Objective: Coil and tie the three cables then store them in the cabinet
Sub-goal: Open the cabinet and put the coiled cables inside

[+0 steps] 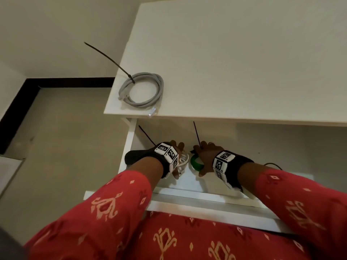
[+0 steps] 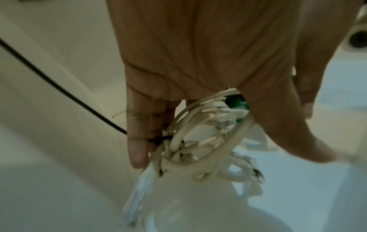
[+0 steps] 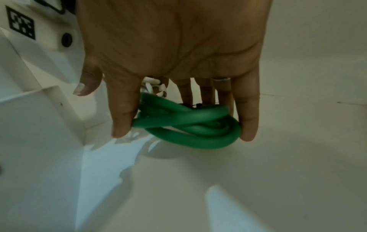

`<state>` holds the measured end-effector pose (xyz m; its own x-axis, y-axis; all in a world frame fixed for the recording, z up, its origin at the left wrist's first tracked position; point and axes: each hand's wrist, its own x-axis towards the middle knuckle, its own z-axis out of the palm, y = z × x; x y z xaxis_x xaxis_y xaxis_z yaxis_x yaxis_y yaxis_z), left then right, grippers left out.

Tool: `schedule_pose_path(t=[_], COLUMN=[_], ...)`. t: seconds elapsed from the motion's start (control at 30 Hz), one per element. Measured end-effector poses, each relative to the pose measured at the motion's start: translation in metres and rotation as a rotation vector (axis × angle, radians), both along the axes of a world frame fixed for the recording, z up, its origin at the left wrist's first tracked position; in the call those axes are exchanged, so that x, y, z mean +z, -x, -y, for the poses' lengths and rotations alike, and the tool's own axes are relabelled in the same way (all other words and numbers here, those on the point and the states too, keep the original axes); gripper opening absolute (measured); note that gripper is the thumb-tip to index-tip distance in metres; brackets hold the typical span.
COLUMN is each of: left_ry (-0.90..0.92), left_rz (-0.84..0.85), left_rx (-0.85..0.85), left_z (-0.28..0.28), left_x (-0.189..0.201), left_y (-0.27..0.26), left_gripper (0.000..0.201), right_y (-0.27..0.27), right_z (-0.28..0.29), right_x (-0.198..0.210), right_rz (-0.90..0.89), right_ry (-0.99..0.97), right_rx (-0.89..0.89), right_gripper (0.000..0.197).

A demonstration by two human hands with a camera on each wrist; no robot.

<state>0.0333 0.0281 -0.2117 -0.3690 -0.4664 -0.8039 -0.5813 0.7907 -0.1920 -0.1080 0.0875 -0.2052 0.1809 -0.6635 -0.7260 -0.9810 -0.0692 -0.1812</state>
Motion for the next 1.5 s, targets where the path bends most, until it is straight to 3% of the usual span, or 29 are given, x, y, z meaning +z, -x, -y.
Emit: schedule_pose_path(t=[0.23, 0.4, 0.53, 0.77, 0.93, 1.07, 1.17, 1.37, 1.5], left_ry=[-0.015, -0.025, -0.002, -0.029, -0.006, 0.074, 0.100, 0.201, 0.188], left_rz=[0.042, -0.050, -0.118, -0.083, -0.149, -0.275, -0.324, -0.401, -0.425], left_rx=[0.004, 0.089, 0.134, 0.184, 0.100, 0.008, 0.017, 0.025, 0.116], left_z=[0.003, -0.004, -0.011, -0.006, -0.005, -0.006, -0.005, -0.011, -0.011], left_x=[-0.019, -0.023, -0.023, -0.019, -0.001, 0.032, 0.058, 0.108, 0.135], left_y=[0.000, 0.002, 0.005, 0.006, 0.006, 0.007, 0.009, 0.009, 0.006], left_gripper=[0.098, 0.140, 0.136, 0.143, 0.122, 0.089, 0.063, 0.046, 0.055], right_y=[0.001, 0.001, 0.001, 0.001, 0.006, 0.006, 0.002, -0.011, -0.022], right_z=[-0.007, -0.011, -0.012, -0.005, 0.005, 0.006, 0.002, -0.005, 0.007], right_x=[-0.020, -0.024, -0.026, -0.017, 0.013, 0.051, 0.084, 0.153, 0.203], right_rz=[-0.011, -0.012, -0.020, -0.094, -0.119, -0.096, -0.084, -0.063, 0.011], right_ry=[-0.016, 0.000, 0.024, 0.031, 0.094, 0.097, 0.085, 0.122, 0.282], right_rx=[-0.050, -0.054, -0.053, -0.079, -0.034, 0.051, 0.093, 0.064, -0.040], right_gripper=[0.107, 0.111, 0.113, 0.103, 0.084, 0.060, 0.054, 0.042, 0.030])
